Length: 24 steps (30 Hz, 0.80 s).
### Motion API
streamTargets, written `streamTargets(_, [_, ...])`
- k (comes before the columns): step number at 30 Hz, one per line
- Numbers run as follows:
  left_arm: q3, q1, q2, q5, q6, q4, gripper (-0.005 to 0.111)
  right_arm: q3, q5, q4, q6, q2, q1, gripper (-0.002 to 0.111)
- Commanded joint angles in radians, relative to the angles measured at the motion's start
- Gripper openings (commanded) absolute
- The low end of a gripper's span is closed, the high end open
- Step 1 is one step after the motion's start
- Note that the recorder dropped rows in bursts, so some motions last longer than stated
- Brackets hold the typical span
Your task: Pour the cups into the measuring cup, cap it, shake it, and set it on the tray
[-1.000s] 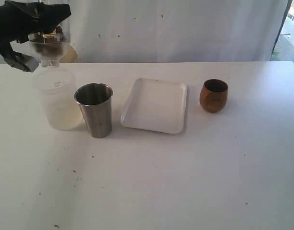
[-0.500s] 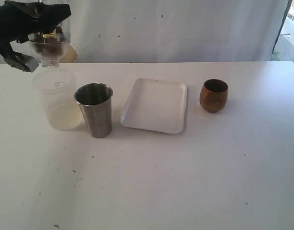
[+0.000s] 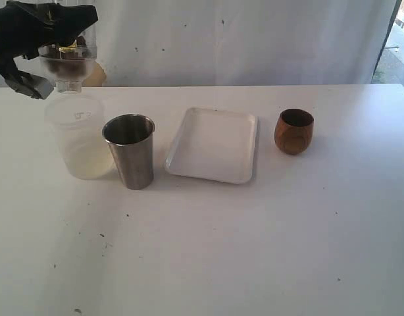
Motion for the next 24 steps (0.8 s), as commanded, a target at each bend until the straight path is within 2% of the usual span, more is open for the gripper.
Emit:
streamTargets(1, [-0.012, -0.001, -0.012, -0.023, -0.004, -0.011, 0.000, 0.004, -0.006, -0.006, 0.004, -0.006, -0.001, 0.000])
streamTargets(17, [-0.012, -0.001, -0.012, -0.002, -0.006, -0.018, 0.000, 0.004, -0.004, -0.006, 0.002, -0.006, -0.001, 0.000])
streamTargets(20, [-0.012, -0.001, -0.012, 0.003, -0.013, -0.103, 0.000, 0.004, -0.006, -0.004, 0.002, -0.006, -0.001, 0.000])
streamTargets(24, [-0.012, -0.001, -0.012, -0.041, -0.150, -0.211, 0.000, 0.004, -0.006, -0.006, 0.002, -0.006, -0.001, 0.000])
